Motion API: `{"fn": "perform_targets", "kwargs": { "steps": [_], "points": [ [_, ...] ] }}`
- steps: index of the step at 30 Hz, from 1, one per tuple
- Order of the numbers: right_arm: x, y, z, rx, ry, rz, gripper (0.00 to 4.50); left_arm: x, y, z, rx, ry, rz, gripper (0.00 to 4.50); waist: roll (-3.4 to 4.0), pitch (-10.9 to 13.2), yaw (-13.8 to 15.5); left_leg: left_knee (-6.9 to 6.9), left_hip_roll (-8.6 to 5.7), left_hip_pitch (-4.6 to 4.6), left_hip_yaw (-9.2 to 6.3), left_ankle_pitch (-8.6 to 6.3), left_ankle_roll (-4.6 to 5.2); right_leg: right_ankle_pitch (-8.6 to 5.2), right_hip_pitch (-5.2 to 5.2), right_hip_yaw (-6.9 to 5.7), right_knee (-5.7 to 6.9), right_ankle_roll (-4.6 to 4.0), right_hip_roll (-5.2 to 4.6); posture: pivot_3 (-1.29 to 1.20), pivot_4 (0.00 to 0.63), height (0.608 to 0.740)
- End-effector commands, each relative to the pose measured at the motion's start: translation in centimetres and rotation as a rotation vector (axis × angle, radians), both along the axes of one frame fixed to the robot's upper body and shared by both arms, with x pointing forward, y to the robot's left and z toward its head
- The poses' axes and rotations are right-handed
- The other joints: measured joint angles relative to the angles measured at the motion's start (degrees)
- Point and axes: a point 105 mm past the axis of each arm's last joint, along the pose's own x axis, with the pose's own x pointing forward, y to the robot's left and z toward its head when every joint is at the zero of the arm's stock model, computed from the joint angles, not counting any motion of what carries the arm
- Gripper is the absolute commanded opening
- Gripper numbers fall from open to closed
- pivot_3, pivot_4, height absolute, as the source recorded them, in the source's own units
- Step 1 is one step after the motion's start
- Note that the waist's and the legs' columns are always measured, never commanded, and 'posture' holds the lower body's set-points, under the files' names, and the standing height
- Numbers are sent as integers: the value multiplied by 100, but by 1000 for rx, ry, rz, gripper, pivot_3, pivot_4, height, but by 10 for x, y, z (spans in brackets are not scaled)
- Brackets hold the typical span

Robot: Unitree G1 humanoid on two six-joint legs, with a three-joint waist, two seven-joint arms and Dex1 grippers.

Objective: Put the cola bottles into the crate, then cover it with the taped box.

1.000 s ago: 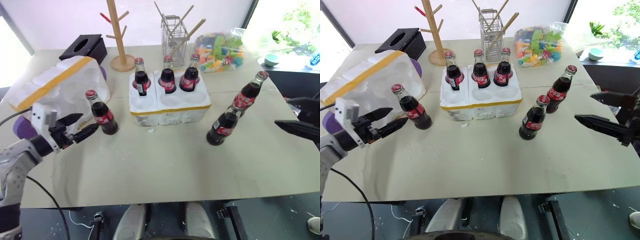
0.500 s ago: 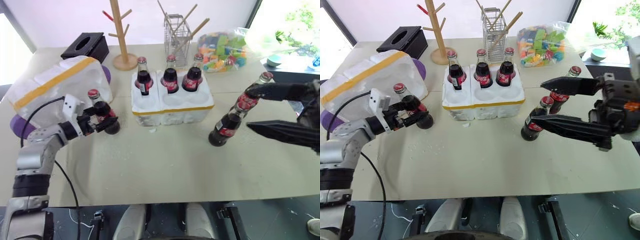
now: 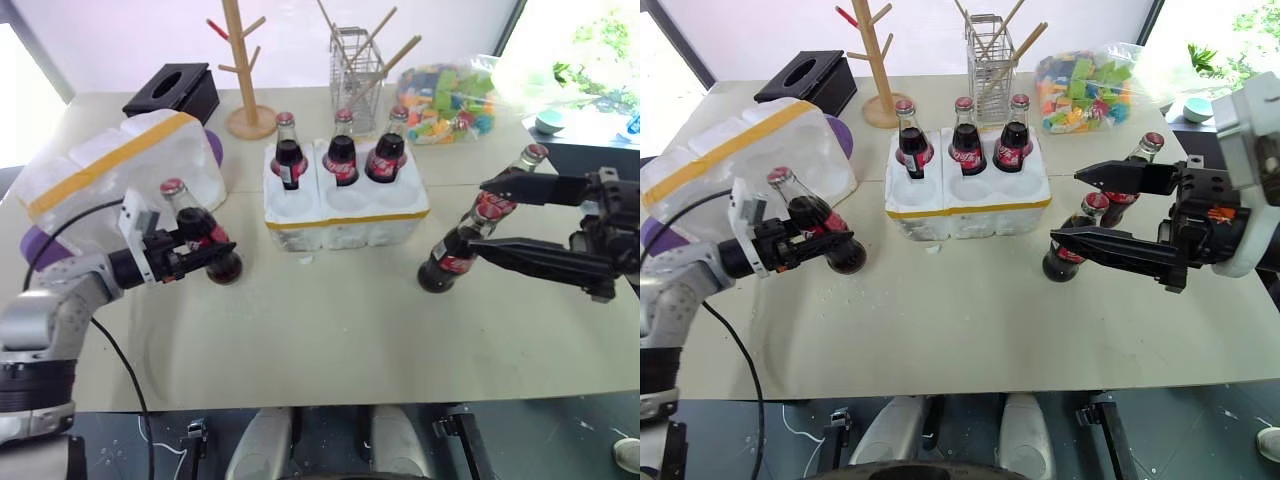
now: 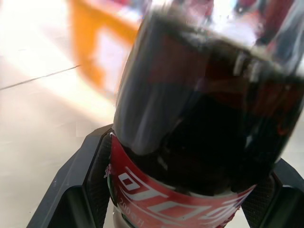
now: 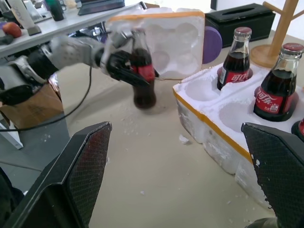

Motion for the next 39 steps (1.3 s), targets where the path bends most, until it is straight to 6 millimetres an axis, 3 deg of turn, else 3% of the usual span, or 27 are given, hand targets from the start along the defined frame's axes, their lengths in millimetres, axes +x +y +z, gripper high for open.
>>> {"fn": "perform_targets", "kwargs": {
  "steps": [1, 4, 8, 12, 17, 24, 29, 39],
  "points": [
    [-3, 1, 5, 5, -23, 20, 4500, -14, -28, 74, -66, -175, -214, 2833, -8, 6, 67, 3, 0, 0, 1, 0, -1, 1, 1, 0, 0, -3, 2, 0, 150, 740],
    [2, 1, 5, -5, -58, -16, 4500, -7, -48, 103, -110, -227, -310, 2833, -11, 7, 89, 17, 0, -1, 3, 2, -2, 4, 7, 0, 0, -5, 6, 0, 150, 740],
    [4, 2, 3, 4, -63, -30, 4500, 21, -85, 129, -177, -276, -365, 2833, -13, 8, 101, 27, -3, 1, 10, 2, -2, 16, 16, 3, 0, 16, 6, 0, 150, 740],
    [5, 1, 1, 21, -78, -67, 4500, 59, -127, 117, -98, -307, -326, 2833, -16, 9, 78, 34, -3, 1, 19, 2, 0, 21, 17, 9, 0, 22, 6, 0, 150, 740],
    [5, -1, -4, 40, -75, -108, 4500, 84, -160, 94, -36, -301, -295, 2833, -22, 14, 64, 33, 1, 0, 29, -6, 15, 25, 7, 21, -1, 27, 9, 0, 150, 740],
    [6, -2, -7, 65, -67, -138, 4500, 98, -184, 78, -18, -292, -277, 2833, -21, 15, 84, 69, -1, -25, 28, -14, 27, 38, 3, 20, -2, 49, 10, 0, 150, 740],
    [11, -5, -10, 58, -66, -162, 4500, 96, -203, 55, 46, -291, -314, 2833, -22, 16, 94, 98, -5, -48, 27, -14, 29, 50, 0, 20, -4, 65, 10, 0, 150, 740],
    [14, -3, -8, 62, -75, -164, 4500, 95, -194, 60, 44, -313, -313, 2833, -21, 16, 86, 98, -6, -51, 24, -14, 29, 52, -3, 20, -3, 66, 11, 0, 150, 740]
  ]
}}
